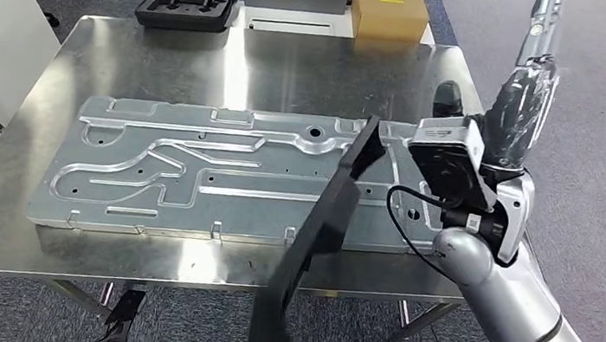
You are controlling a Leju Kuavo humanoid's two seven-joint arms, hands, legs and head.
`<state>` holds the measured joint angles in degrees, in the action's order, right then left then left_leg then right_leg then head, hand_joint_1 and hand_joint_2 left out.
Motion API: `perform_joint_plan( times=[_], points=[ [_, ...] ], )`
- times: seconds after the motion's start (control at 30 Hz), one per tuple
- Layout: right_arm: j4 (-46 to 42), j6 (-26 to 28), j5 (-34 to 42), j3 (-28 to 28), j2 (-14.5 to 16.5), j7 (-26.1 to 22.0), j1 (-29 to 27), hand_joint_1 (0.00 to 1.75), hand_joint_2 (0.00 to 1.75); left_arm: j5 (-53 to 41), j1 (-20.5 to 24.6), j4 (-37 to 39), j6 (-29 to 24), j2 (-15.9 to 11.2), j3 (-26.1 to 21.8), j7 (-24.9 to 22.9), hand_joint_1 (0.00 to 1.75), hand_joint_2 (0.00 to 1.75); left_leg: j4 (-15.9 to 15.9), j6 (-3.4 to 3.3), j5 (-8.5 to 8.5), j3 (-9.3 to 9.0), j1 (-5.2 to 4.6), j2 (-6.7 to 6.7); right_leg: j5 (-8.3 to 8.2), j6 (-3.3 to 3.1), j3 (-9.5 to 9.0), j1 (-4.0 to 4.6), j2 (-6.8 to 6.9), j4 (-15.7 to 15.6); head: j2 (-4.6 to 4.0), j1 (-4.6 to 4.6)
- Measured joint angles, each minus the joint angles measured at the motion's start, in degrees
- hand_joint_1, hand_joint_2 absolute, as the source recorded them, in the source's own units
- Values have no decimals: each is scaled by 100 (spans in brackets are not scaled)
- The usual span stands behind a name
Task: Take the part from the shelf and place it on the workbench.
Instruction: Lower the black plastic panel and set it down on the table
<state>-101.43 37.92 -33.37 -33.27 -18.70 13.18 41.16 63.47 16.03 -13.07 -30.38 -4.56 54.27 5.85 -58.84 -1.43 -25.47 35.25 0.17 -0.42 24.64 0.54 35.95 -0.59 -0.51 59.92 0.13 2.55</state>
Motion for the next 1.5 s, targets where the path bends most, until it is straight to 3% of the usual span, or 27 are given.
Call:
perform_joint_plan(
  times=[0.13, 0.2, 0.27, 0.3, 0.33, 0.37, 0.43, 0.47, 0.53, 0.67, 0.8, 0.83, 0.87, 0.93, 0.97, 1.0, 1.03, 1.13, 1.2, 1.3, 1.37, 1.4, 1.5],
  points=[
    [-210, 17, 181, 276, -36, 45, 0, 0, 0, 12, -7, 0, -1, -16, -34, 13, 0, 0, -87, 96, -82, 46, 1, 4, -25, -78, -30, -15, -6, -78, 0, 13],
    [-269, 21, 321, 396, -43, 54, -4, 0, 0, 17, -13, 0, -2, -21, -62, 26, 0, 0, -565, 143, -376, 250, 15, 10, -45, -121, -52, -32, 2, -113, 0, 24],
    [-284, 22, 428, 451, -47, 44, -39, 0, 0, 27, -25, 0, -4, -26, -95, 34, 0, 0, -1278, 179, -682, 569, 23, 11, -47, -137, -52, -29, 3, -114, 0, 36],
    [-284, 21, 456, 462, -51, 39, -66, 0, 0, 32, -31, 0, -4, -29, -104, 36, 0, 0, -1490, 188, -723, 672, 25, 11, -46, -140, -51, -28, 2, -111, 0, 38],
    [-284, 21, 474, 476, -57, 34, -89, 0, 0, 40, -35, 0, -4, -33, -110, 38, 0, 0, -1503, 190, -660, 686, 26, 11, -45, -141, -51, -29, 0, -107, 0, 43],
    [-285, 21, 484, 493, -63, 33, -104, 0, 0, 45, -36, 0, -4, -35, -116, 40, 0, 0, -1292, 183, -503, 592, 27, 11, -44, -139, -53, -30, -1, -103, 0, 45],
    [-293, 22, 511, 536, -77, 46, -113, 0, 0, 51, -34, 0, -4, -41, -124, 43, 0, 0, -528, 147, -147, 225, 24, 11, -36, -125, -57, -24, -4, -95, 0, 46],
    [-298, 23, 531, 560, -89, 56, -115, 0, 0, 51, -32, 0, -4, -46, -126, 43, 0, 0, -213, 124, -44, 72, 14, 8, -35, -107, -54, -16, -6, -92, 0, 43],
    [-308, 25, 564, 600, -118, 69, -130, 0, 0, 50, -35, 0, -3, -60, -127, 39, 0, 0, 44, 83, -10, -44, -12, 2, -46, -56, -41, -4, -8, -99, 0, 39],
    [-325, 19, 577, 625, -157, 70, -158, 0, 0, 49, -35, 0, -2, -78, -127, 36, 0, 0, 136, -29, 62, -78, 19, 14, -23, 46, -23, -14, -6, -83, 0, 34],
    [-329, 15, 577, 629, -166, 70, -159, 0, 0, 48, -32, 0, -2, -78, -127, 36, 0, 0, 155, -46, 75, -89, 27, 15, 6, 54, -11, -20, -4, -46, 0, 36],
    [-330, 8, 578, 630, -173, 70, -157, 0, 0, 47, -31, 0, -2, -78, -127, 36, 0, 0, 157, -59, 76, -90, 27, 15, 82, 55, 38, -15, -3, 65, 0, 29],
    [-331, -15, 584, 631, -180, 69, -174, 0, 0, 48, -31, 0, -1, -81, -127, 35, 0, 0, 157, -74, 76, -89, 24, 16, 269, 63, 222, -12, -2, 467, 0, 22],
    [-335, -59, 665, 632, -193, 28, -219, 0, 0, 80, -33, 0, 4, -87, -137, 49, 0, 0, 128, -90, 60, -86, 18, 10, 305, 67, 325, -12, 3, 743, 0, 8],
    [-339, -78, 718, 632, -193, -7, -242, 0, 0, 106, -34, 0, 2, -91, -155, 62, 0, 0, 101, -75, 42, -77, 9, 5, 243, 64, 265, -13, 4, 648, 0, 8],
    [-347, -86, 771, 630, -190, -49, -247, 0, 0, 137, -34, 0, -3, -91, -183, 77, 0, 0, 64, -53, 24, -62, 0, 0, 65, 47, 65, -8, 3, 248, 0, 12],
    [-354, -96, 802, 627, -187, -83, -248, 0, 0, 156, -33, 0, -11, -92, -215, 88, 0, 0, 44, -27, 15, -44, -8, -3, 23, 30, -34, -2, 1, 44, 0, 13],
    [-371, -168, 875, 596, -167, -177, -253, 0, 0, 189, -33, 0, -40, -95, -287, 108, 0, 0, 45, 46, 19, -18, -16, -6, 13, -41, -61, 6, -5, -57, 0, 17],
    [-391, -205, 909, 554, -133, -235, -249, 0, 0, 230, -33, -1, -44, -82, -323, 137, 0, 0, -110, 100, -111, 48, -10, 0, -21, -104, -72, -10, 9, -92, 0, 30],
    [-427, -247, 959, 458, -66, -320, -246, 0, 0, 287, -40, 0, -36, -62, -385, 186, 0, 0, -1059, 176, -671, 442, 9, 10, -60, -166, -60, -7, 36, -103, 0, 54],
    [-457, -272, 1025, 369, -19, -395, -263, 0, 0, 313, -59, 0, -35, -61, -413, 210, 0, 0, -1484, 193, -812, 599, 11, 9, -66, -174, -32, 2, 34, -87, 0, 55],
    [-482, -278, 1060, 329, 7, -432, -273, 0, 0, 326, -67, 0, -34, -61, -420, 222, 0, 0, -1399, 187, -726, 531, 8, 9, -68, -175, -20, 4, 33, -77, 0, 55],
    [-574, -278, 1118, 244, 80, -492, -282, 0, 0, 349, -56, 0, -31, -56, -430, 250, 0, 0, -337, 121, -268, -69, -12, 6, -82, -155, -4, 16, 35, -56, 0, 52]
  ],
)
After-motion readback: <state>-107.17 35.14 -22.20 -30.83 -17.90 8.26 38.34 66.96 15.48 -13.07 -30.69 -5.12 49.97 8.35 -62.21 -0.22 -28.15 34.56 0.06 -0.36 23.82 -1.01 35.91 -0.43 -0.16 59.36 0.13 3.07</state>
